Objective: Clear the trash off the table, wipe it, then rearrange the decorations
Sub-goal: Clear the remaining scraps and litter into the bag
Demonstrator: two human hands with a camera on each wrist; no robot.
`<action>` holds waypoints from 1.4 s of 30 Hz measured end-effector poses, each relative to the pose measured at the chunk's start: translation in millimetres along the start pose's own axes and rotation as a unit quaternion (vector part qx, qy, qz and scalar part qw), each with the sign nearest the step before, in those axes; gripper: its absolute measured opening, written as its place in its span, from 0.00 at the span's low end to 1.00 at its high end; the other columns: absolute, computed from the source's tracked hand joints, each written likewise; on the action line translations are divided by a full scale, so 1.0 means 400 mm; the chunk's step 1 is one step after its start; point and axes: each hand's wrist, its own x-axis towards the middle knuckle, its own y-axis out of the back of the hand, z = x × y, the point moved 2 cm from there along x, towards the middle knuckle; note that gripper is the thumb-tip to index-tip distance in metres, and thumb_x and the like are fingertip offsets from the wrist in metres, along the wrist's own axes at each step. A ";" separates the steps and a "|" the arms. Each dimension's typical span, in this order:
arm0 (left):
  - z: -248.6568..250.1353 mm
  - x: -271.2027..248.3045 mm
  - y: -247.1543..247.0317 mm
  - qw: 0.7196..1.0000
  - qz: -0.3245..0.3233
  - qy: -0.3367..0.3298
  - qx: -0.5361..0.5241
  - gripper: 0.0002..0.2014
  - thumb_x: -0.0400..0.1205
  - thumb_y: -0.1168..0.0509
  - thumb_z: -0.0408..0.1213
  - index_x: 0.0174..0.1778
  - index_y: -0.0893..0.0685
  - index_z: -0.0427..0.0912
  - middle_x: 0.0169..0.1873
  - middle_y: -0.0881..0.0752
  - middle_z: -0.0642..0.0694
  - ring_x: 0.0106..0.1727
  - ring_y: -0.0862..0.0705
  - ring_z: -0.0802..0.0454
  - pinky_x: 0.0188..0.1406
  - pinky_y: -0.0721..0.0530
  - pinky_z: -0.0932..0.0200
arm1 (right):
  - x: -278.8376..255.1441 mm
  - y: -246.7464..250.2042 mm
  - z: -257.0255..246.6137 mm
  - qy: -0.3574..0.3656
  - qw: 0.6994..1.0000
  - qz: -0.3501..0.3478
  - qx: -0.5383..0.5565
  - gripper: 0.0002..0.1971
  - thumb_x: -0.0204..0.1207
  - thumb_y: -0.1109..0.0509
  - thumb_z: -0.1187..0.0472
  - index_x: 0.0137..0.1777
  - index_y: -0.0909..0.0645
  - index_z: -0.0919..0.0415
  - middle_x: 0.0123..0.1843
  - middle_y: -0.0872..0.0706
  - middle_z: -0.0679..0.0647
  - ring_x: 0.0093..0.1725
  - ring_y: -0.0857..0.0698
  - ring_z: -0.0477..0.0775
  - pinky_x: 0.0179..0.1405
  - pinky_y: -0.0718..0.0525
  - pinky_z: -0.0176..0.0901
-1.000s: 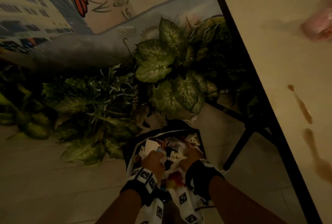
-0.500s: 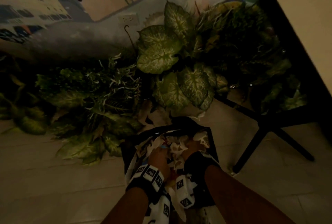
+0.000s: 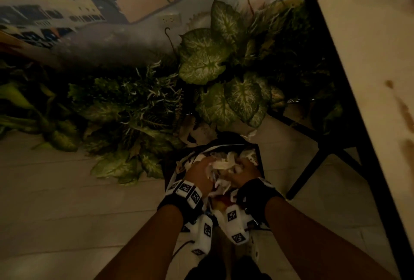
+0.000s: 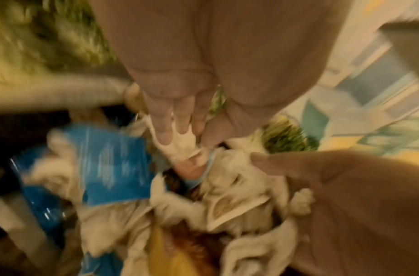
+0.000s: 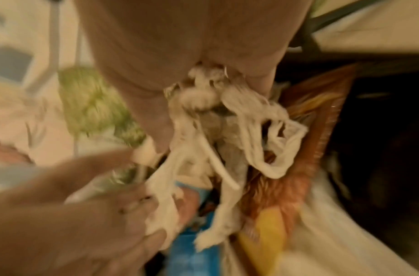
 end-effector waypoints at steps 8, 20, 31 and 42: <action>0.128 -0.193 0.083 0.996 0.072 0.038 -0.030 0.28 0.79 0.35 0.26 0.76 0.31 0.41 0.72 0.27 0.40 0.74 0.28 0.43 0.71 0.27 0.54 | -0.242 0.079 -0.056 0.044 0.999 0.009 0.006 0.33 0.79 0.33 0.60 0.81 0.42 0.61 0.78 0.31 0.60 0.73 0.27 0.59 0.60 0.24 0.38; 0.389 -0.376 0.195 0.992 0.062 -0.110 -0.019 0.20 0.78 0.39 0.21 0.66 0.22 0.39 0.62 0.19 0.43 0.63 0.20 0.48 0.62 0.21 0.56 | -0.603 0.276 -0.135 0.219 0.971 0.066 0.069 0.10 0.73 0.27 0.58 0.52 0.15 0.61 0.50 0.13 0.54 0.49 0.16 0.50 0.51 0.18 0.43; 0.734 -0.513 0.222 0.961 0.100 -0.257 -0.031 0.19 0.78 0.36 0.22 0.49 0.19 0.56 0.51 0.14 0.52 0.57 0.16 0.54 0.61 0.18 0.53 | -0.880 0.784 0.004 0.266 0.941 0.198 0.067 0.03 0.69 0.23 0.63 0.42 0.13 0.58 0.38 0.10 0.50 0.34 0.15 0.36 0.38 0.20 0.28; 1.084 -0.517 -0.079 0.949 0.110 -0.292 -0.050 0.17 0.76 0.32 0.20 0.43 0.13 0.51 0.44 0.10 0.47 0.50 0.12 0.48 0.50 0.14 0.55 | -0.921 1.287 0.284 0.235 0.936 0.262 0.018 0.02 0.70 0.23 0.60 0.41 0.13 0.53 0.40 0.09 0.49 0.42 0.12 0.47 0.45 0.16 0.37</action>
